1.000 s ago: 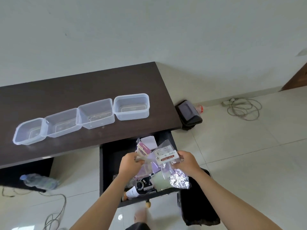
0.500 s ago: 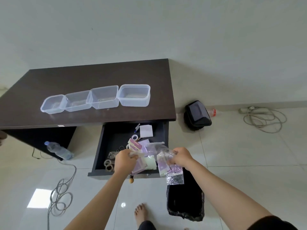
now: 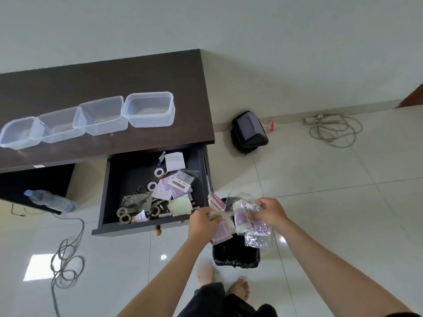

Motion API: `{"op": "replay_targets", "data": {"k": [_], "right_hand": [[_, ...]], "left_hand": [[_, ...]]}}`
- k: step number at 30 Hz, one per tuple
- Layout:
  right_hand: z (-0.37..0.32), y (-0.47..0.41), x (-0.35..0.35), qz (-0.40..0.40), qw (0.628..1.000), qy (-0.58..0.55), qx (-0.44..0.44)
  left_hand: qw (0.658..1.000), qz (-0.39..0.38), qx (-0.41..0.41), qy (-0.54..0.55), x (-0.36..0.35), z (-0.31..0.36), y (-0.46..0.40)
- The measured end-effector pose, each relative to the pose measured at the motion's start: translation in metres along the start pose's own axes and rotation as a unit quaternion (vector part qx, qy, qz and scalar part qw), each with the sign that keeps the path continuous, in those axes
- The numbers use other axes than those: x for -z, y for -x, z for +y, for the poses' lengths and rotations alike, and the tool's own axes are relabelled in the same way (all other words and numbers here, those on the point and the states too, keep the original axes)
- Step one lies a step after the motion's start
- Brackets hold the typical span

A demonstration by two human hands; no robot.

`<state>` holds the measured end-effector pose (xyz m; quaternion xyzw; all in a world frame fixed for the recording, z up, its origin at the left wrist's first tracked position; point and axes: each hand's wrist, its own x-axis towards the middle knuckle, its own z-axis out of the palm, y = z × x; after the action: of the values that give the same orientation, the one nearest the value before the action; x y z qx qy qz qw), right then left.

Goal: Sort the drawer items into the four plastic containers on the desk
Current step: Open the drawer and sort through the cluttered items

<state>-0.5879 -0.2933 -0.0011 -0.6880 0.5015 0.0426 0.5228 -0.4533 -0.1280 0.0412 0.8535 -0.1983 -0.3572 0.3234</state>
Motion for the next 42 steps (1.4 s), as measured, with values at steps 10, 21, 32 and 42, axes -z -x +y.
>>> {"op": "replay_targets", "data": {"k": [10,21,32,42], "right_hand": [[0.075,0.002,-0.001,0.049,0.994,-0.002,-0.097],[0.171,-0.085,-0.105,0.046,0.986,-0.025,-0.16],[0.22,-0.159,-0.156,0.015,0.988,-0.022,-0.151],[0.174,-0.09,-0.114,-0.019,0.985,-0.015,-0.173]], "left_hand": [[0.994,-0.088,0.051,-0.037,-0.095,-0.038,-0.019],[0.983,-0.099,0.081,-0.135,-0.189,-0.145,-0.123],[0.968,-0.177,0.106,-0.14,-0.228,-0.218,-0.193],[0.965,-0.181,0.09,-0.164,-0.188,-0.15,-0.129]]}}
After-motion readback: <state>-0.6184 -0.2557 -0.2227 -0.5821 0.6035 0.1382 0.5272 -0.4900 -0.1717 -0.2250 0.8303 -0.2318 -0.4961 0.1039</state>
